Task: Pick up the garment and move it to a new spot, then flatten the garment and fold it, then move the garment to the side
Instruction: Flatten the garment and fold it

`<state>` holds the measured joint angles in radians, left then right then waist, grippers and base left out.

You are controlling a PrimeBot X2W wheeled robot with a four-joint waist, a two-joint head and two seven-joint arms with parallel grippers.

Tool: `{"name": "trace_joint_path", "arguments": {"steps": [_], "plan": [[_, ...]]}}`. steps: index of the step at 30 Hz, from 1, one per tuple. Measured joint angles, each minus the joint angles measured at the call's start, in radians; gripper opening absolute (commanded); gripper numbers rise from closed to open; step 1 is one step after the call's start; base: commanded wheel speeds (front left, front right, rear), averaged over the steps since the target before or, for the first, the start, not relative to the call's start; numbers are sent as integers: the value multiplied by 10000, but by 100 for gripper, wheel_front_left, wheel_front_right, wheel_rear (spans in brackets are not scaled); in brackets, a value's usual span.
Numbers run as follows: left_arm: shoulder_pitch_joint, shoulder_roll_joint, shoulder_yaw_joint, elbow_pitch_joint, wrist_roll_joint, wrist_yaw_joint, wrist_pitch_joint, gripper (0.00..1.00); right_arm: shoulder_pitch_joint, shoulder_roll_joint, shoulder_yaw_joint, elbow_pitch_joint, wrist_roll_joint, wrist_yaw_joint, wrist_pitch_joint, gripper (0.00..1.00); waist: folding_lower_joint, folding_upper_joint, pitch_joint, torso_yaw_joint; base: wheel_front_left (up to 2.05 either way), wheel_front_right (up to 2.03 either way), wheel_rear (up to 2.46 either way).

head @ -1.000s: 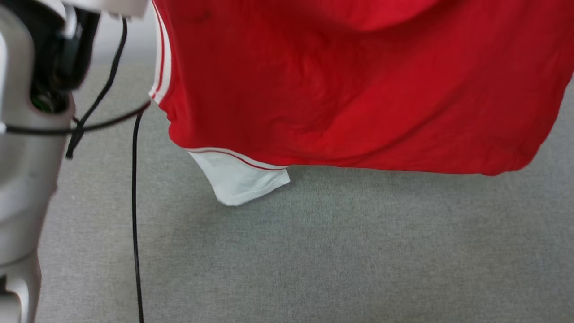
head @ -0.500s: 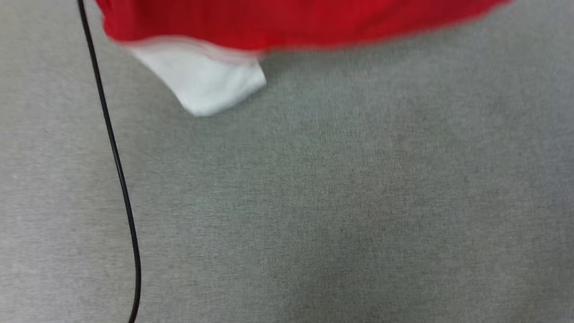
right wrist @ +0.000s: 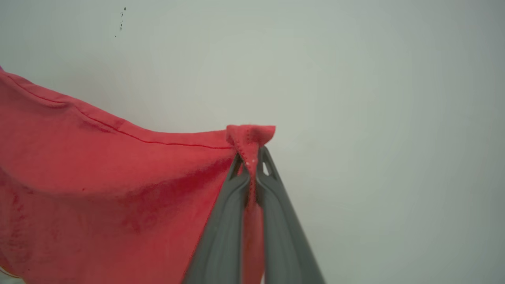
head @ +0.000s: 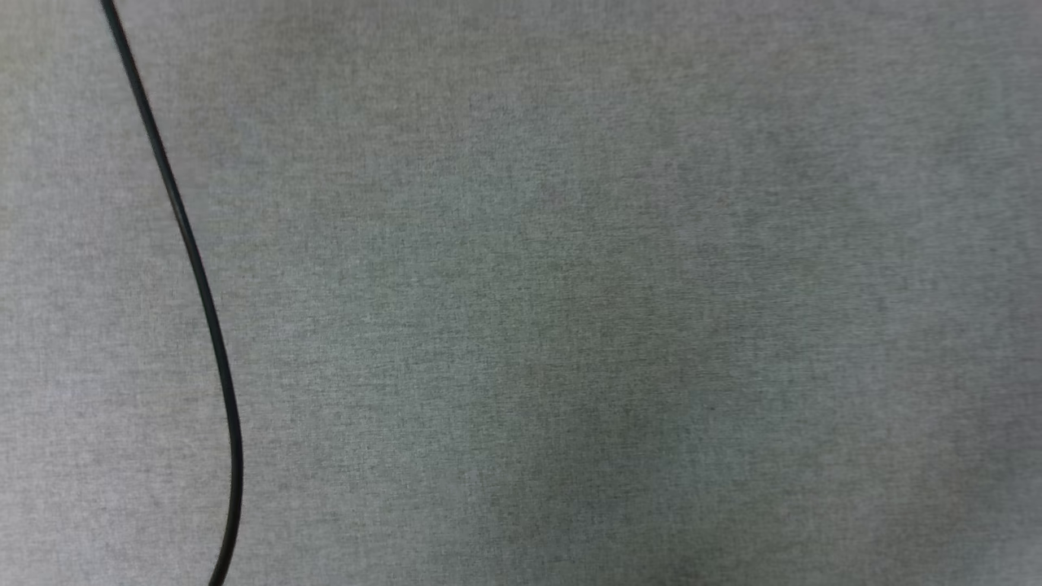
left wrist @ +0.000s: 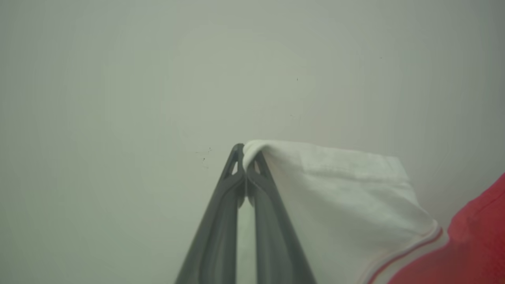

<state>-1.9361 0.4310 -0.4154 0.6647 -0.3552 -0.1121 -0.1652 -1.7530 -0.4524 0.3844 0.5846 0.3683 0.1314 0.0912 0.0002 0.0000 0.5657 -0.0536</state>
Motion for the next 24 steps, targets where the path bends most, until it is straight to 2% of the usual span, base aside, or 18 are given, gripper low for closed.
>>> {"name": "trace_joint_path", "arguments": {"steps": [5,8,14,20,24], "plan": [[399,4,-79,493,-107,-31,-343,0,-2,59,566,746,111,0,-454,0,1,0,232,117,0,0,0],[1345,10,-105,784,-341,-63,-644,0,582,130,1262,1220,405,0,-832,0,0,0,253,171,0,0,0],[2861,56,-161,759,-619,-104,-859,0,1513,102,1941,1478,986,0,-1338,0,-1,0,60,210,0,0,0],[5164,336,-44,65,-734,46,-947,0,3204,-92,2754,1271,1873,0,-1916,0,-1,0,-426,331,0,0,0],[7138,520,234,-1001,-999,378,-949,0,4509,-433,3126,849,2424,0,-2142,0,-2,0,-926,400,0,0,0]]}}
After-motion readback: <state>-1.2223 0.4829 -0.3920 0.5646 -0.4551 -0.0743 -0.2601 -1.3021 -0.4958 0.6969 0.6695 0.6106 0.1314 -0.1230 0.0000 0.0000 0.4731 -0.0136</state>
